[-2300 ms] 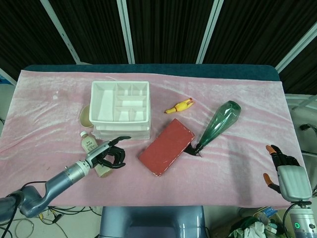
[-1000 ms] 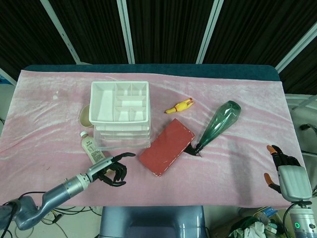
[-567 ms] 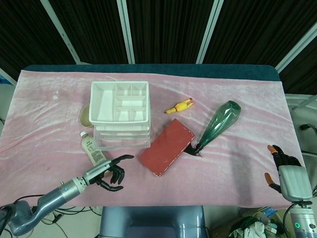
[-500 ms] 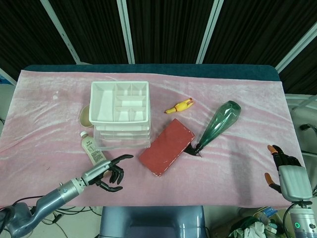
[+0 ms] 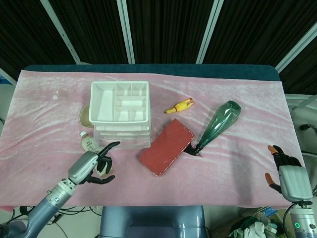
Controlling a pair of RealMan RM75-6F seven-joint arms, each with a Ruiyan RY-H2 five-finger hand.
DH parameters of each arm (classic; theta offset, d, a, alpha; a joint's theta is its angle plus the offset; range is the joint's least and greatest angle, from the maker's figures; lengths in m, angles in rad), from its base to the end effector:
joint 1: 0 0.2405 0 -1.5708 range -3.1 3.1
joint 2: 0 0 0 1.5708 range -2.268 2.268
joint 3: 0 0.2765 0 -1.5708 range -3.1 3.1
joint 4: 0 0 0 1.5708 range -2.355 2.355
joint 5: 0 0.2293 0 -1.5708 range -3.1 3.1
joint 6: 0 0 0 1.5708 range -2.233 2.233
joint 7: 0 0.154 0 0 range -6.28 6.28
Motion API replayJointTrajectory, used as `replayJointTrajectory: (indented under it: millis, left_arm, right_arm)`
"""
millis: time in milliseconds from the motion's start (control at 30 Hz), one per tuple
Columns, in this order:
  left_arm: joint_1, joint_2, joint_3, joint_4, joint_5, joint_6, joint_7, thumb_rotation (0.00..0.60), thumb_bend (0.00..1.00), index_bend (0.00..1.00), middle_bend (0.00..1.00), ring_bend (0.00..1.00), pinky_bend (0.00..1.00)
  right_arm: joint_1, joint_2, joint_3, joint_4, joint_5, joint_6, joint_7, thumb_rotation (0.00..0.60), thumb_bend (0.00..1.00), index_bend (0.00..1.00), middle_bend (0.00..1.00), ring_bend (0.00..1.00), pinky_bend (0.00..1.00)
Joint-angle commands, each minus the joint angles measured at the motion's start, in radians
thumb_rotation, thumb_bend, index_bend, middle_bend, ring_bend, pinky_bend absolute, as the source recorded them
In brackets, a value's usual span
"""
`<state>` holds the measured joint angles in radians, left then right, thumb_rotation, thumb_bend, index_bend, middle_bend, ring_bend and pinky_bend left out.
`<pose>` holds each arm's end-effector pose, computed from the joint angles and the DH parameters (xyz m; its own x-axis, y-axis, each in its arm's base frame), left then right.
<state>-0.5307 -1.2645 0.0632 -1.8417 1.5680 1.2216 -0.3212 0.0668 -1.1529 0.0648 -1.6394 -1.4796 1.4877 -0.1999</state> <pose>-0.1742 0.2497 0.0339 -0.0631 0.4684 0.8813 0.8977 -0.3592 0.2552 -0.3325 -0.1908 0.1395 0.5161 -0.0005 0.8566 -0.8563 0.0240 0.5159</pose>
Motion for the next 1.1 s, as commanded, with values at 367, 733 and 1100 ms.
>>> replayJointTrajectory:
  millis: [367,733,1100]
  left_arm:
    - [0.021,-0.015,-0.063,-0.029,-0.170,-0.057,0.132,0.600,0.27,0.06,0.68,0.70,0.70]
    - [0.025,-0.023,-0.074,-0.030,-0.186,-0.091,0.148,0.600,0.27,0.21,0.69,0.71,0.70]
    - [0.043,-0.045,-0.083,-0.027,-0.196,-0.082,0.201,0.600,0.27,0.25,0.70,0.71,0.70]
  right_arm:
    - [0.000,0.001,0.000,-0.003,0.003,-0.004,-0.002,0.600,0.27,0.13,0.12,0.27,0.27]
    - [0.001,0.002,0.000,-0.005,0.006,-0.006,-0.001,0.600,0.27,0.14,0.12,0.27,0.27]
    - [0.000,0.005,0.001,-0.012,0.014,-0.011,0.005,0.600,0.28,0.15,0.12,0.28,0.28]
